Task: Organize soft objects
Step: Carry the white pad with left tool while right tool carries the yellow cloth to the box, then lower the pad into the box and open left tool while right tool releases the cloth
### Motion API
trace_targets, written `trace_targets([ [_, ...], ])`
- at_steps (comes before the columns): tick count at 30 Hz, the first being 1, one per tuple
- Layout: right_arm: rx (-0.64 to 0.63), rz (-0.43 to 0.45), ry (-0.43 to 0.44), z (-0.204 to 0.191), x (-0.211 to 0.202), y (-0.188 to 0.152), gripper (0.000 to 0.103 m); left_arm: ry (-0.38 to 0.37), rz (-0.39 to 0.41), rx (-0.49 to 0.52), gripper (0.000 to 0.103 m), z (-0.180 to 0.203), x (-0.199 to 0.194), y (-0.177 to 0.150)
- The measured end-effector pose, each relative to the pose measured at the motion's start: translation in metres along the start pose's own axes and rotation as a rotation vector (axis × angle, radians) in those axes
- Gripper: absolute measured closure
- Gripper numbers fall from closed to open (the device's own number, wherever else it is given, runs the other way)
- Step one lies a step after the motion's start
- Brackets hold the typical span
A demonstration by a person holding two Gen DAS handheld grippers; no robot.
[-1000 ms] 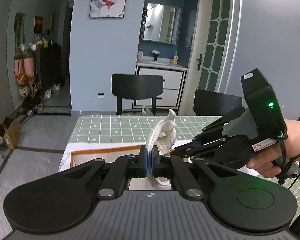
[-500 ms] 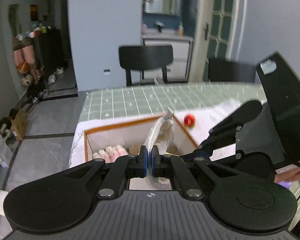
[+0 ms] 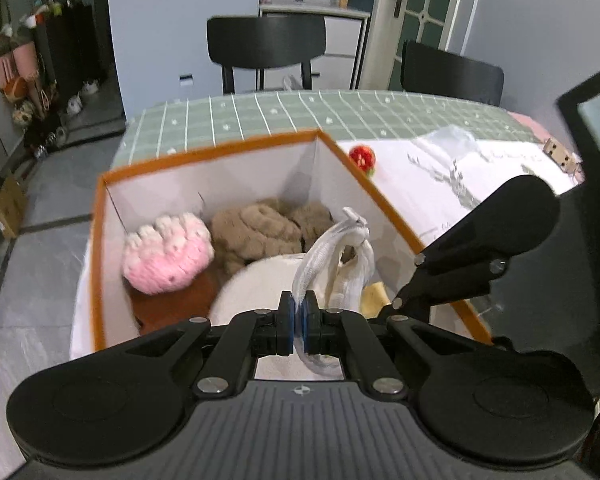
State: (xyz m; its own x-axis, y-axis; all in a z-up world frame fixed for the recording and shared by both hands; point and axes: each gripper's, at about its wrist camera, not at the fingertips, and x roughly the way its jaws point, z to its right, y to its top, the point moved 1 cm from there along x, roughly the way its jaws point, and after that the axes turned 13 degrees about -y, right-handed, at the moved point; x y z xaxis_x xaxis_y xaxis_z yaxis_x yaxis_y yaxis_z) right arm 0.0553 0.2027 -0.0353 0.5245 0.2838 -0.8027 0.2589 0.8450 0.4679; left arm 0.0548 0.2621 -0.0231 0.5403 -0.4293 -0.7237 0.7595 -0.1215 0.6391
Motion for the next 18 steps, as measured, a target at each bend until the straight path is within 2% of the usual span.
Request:
trace_targets([
  [5, -0.017, -0.023, 0.024, -0.004, 0.004, -0.009, 0.101, 0.008, -0.072, 0.012, 0.099, 0.004, 0.022, -0.008],
  [6, -0.023, -0.029, 0.027, -0.005, 0.005, -0.011, 0.097, 0.008, -0.093, 0.018, 0.097, 0.006, 0.026, -0.011],
  [7, -0.032, -0.035, 0.027, -0.007, 0.005, -0.012, 0.086, 0.005, -0.104, 0.019, 0.097, 0.007, 0.030, -0.011],
  [10, -0.044, -0.023, 0.048, -0.010, 0.000, -0.016, 0.074, -0.005, -0.109, 0.023, 0.096, 0.013, 0.029, -0.013],
  [14, -0.041, -0.020, 0.043, -0.010, -0.007, -0.018, 0.072, 0.014, -0.157, 0.045, 0.096, 0.018, 0.033, -0.019],
  [18, -0.029, -0.005, 0.042, -0.005, -0.015, -0.024, 0.068, -0.040, -0.163, -0.003, 0.091, 0.015, 0.030, -0.024],
])
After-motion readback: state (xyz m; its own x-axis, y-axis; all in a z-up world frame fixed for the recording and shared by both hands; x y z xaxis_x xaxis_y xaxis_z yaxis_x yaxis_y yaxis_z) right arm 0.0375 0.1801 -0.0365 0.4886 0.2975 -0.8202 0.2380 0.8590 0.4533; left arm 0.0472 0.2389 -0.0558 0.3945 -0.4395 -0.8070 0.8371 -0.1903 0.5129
